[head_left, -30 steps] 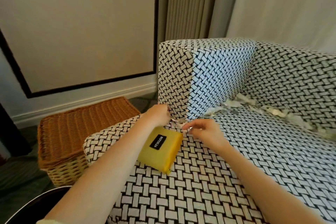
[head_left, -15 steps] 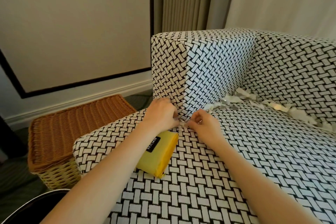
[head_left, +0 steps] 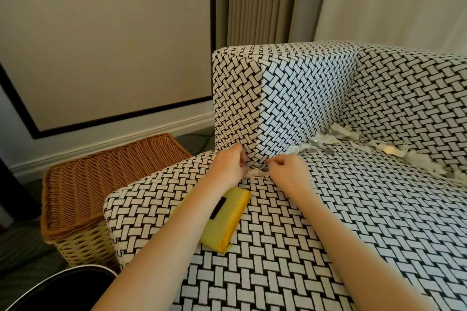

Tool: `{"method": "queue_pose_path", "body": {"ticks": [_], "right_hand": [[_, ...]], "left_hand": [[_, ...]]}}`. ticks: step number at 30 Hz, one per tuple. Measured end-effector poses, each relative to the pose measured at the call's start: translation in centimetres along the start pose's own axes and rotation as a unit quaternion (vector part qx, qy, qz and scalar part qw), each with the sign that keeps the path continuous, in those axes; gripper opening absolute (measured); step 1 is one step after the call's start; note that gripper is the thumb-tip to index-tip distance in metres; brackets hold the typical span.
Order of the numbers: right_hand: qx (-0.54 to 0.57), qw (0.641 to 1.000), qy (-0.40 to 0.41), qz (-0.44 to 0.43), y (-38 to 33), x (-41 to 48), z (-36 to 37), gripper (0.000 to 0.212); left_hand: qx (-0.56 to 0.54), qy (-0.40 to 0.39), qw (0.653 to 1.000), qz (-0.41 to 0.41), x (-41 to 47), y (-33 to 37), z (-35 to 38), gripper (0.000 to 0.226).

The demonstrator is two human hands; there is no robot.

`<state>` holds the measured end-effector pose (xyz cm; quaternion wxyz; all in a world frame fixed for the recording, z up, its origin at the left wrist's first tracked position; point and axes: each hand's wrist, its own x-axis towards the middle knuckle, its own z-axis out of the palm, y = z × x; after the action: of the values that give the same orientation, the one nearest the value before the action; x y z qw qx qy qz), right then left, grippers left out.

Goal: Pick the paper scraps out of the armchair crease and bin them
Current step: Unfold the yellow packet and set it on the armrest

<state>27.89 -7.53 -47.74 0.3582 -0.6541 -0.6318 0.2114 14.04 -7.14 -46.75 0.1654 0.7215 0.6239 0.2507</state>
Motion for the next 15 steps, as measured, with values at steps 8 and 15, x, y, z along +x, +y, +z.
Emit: {"method": "queue_pose_path", "body": {"ticks": [8,15], "right_hand": [[-0.106,0.992,-0.022,-0.067,0.2,0.3,0.8,0.018],[0.097,0.994,-0.021,-0.043,-1.8,-0.9,0.6,0.011]], "left_hand": [[0.141,-0.013,0.989,0.031,0.3,0.3,0.3,0.027],[-0.039,0.034,0.999,-0.011,0.1,-0.8,-1.1,0.025]]}}
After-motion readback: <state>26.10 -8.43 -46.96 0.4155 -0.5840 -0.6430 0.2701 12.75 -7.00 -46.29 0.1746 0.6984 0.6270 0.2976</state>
